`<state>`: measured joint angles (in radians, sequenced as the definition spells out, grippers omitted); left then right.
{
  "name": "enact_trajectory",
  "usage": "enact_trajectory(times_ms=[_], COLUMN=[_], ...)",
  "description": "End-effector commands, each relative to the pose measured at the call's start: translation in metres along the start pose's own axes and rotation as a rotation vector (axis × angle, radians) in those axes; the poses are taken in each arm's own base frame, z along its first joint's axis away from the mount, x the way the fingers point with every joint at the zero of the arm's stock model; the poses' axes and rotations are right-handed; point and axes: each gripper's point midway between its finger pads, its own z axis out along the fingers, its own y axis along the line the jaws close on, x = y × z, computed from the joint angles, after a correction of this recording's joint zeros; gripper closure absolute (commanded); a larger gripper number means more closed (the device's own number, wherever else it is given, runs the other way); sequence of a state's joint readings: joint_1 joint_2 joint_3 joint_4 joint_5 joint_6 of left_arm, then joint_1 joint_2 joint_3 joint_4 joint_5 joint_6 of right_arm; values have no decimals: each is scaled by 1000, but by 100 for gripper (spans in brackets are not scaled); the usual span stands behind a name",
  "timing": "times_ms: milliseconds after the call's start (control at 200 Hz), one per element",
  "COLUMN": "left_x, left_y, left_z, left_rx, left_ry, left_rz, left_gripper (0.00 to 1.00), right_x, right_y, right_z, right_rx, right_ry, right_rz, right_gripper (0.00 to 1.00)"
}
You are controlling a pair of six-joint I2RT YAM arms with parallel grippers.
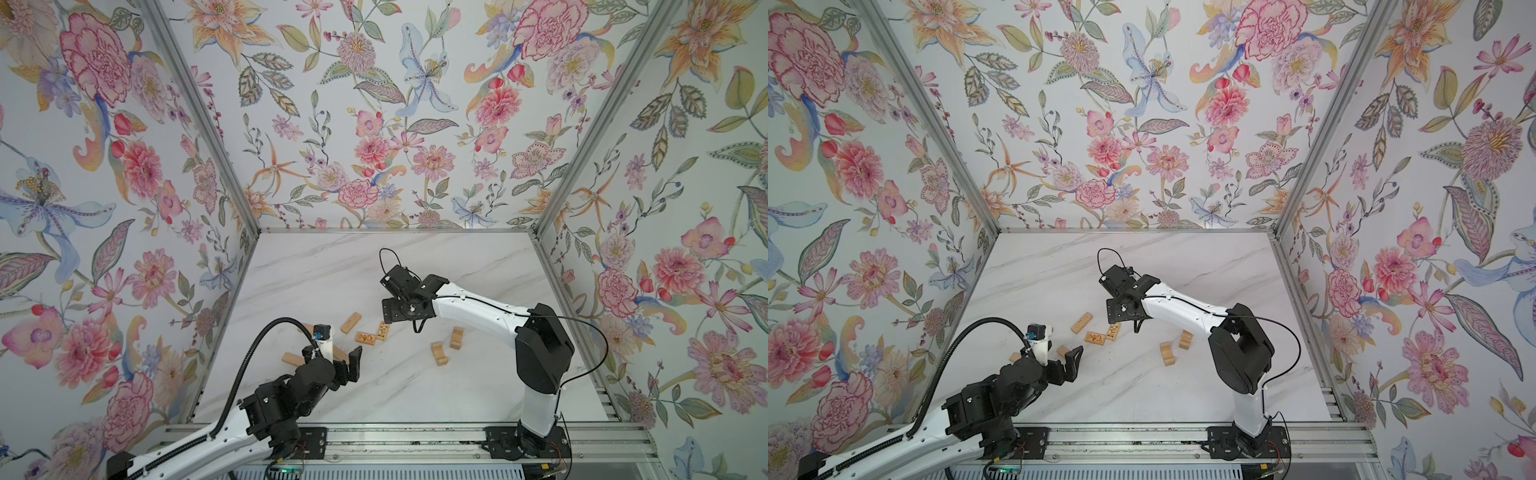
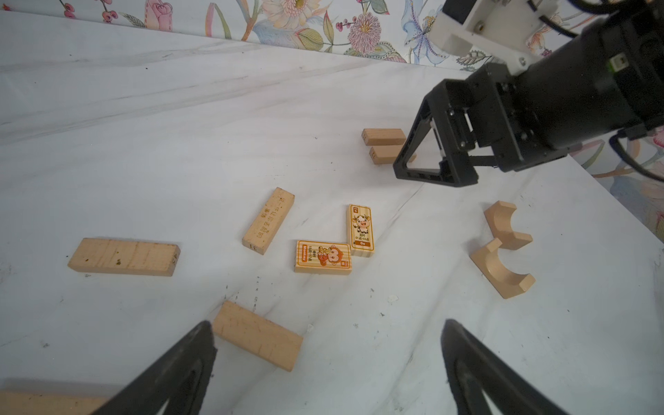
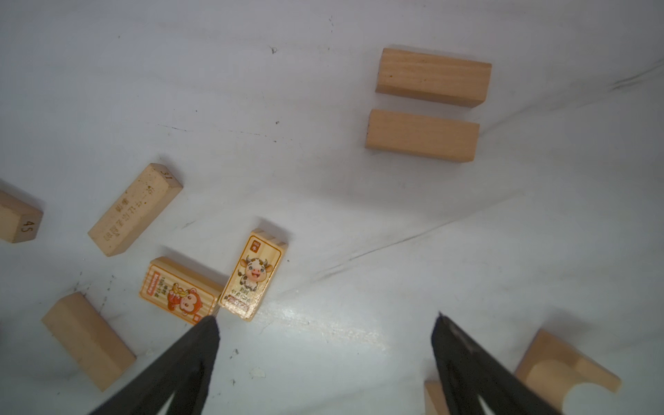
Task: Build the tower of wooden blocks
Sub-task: 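Move the right gripper over the printed cartoon block nearer the robot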
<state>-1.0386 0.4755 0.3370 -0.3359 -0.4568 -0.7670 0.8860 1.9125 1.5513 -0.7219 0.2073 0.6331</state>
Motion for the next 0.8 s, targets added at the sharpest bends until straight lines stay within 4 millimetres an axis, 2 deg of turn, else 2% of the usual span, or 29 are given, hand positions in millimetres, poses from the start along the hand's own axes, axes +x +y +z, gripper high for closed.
enact_trajectory(times_ms=[0, 180, 270, 616, 791], left_x=[4, 3, 3, 2, 2], left_y=[1, 3, 2, 2, 2], left_z=[3, 4, 5, 8, 8], left_rx=[-6, -17, -15, -30, -23], left_ry=[-6, -17, -22, -21, -35], left_rz=[31, 53, 55, 83, 87], left_gripper=[1, 1, 1, 1, 1], right_x=[0, -4, -4, 1, 2], right_y=[8, 20, 25, 24, 21], right_z=[7, 21, 26, 42, 43], right_rx=[-12, -31, -26, 0, 11], right_ry=[31, 54, 61, 82, 81], right_rz=[15, 27, 23, 27, 39], right_gripper=[13, 25, 25, 25, 25])
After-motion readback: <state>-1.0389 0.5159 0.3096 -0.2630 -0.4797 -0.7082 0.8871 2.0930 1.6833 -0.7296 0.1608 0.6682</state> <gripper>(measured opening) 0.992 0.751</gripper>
